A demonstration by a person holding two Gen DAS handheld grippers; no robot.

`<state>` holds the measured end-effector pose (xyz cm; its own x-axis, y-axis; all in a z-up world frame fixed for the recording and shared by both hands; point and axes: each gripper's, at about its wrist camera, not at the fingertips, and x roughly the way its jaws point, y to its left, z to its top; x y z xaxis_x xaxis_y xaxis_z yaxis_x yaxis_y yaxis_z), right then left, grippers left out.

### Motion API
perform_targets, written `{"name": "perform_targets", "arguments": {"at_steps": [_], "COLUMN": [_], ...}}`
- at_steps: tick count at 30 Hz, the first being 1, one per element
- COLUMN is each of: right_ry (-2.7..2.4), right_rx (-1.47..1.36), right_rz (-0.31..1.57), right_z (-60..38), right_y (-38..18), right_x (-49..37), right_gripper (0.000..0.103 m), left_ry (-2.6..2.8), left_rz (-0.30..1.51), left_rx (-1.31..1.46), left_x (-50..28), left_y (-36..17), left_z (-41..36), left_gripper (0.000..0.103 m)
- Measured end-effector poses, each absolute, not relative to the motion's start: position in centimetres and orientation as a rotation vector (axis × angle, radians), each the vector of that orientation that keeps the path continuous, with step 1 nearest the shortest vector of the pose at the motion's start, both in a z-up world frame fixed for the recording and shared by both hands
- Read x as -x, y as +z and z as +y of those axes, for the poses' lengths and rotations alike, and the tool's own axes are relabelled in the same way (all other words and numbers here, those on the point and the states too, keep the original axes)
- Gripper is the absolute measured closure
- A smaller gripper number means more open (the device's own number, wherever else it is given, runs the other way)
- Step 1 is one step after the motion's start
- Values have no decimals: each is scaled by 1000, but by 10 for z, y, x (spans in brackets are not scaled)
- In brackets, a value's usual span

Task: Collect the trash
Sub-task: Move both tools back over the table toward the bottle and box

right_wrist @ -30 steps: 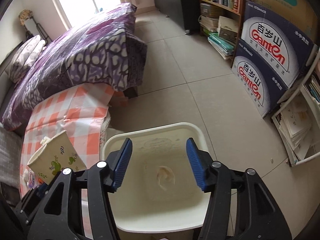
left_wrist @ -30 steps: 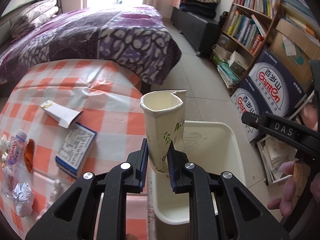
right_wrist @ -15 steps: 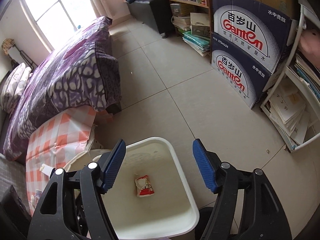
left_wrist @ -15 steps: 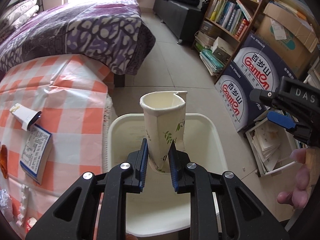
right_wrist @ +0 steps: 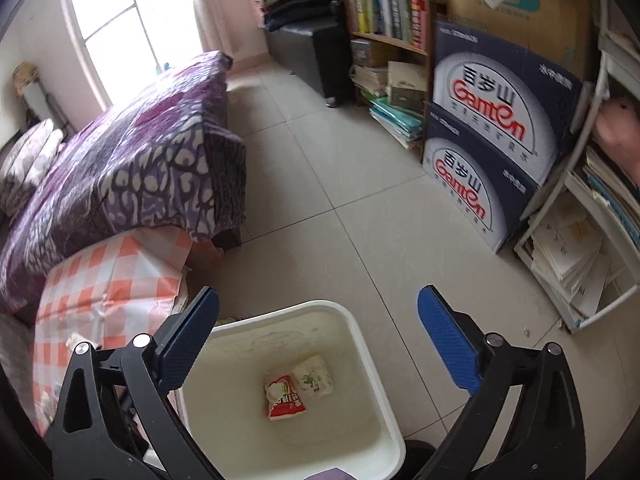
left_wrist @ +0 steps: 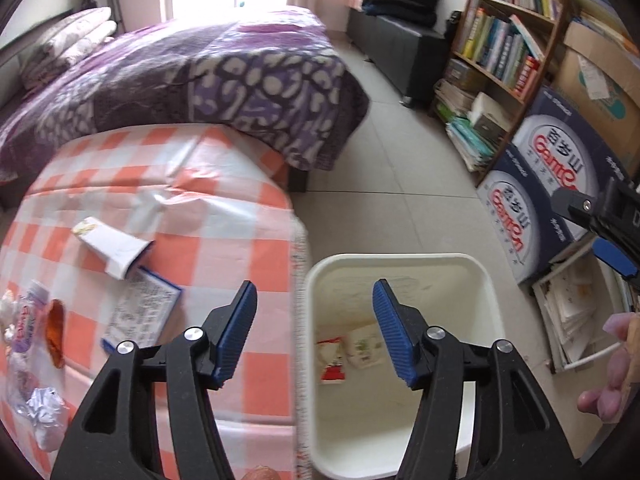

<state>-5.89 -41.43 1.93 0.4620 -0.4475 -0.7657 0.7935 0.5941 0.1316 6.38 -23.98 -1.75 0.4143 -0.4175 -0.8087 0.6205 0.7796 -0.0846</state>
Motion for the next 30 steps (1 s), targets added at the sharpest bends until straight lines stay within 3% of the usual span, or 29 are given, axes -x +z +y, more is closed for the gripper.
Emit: {"name": "perform_targets", "arguments": {"at_steps": [16, 30], "right_ry": [-666, -497], "right_rx": [-441, -406], "right_rz": [833, 963], "right_z": [-342, -275], "right_y": [8, -18], "right_x": [-2, -54], "right_gripper": [8, 7], "left_ry": [-305, -123], "left_rz": [979, 1135], "left_rx": [-328, -442], "left_x": [-127, -187], "left_y": [-24, -51], "left_z": [-127, -18], "left_gripper": [36, 31]}}
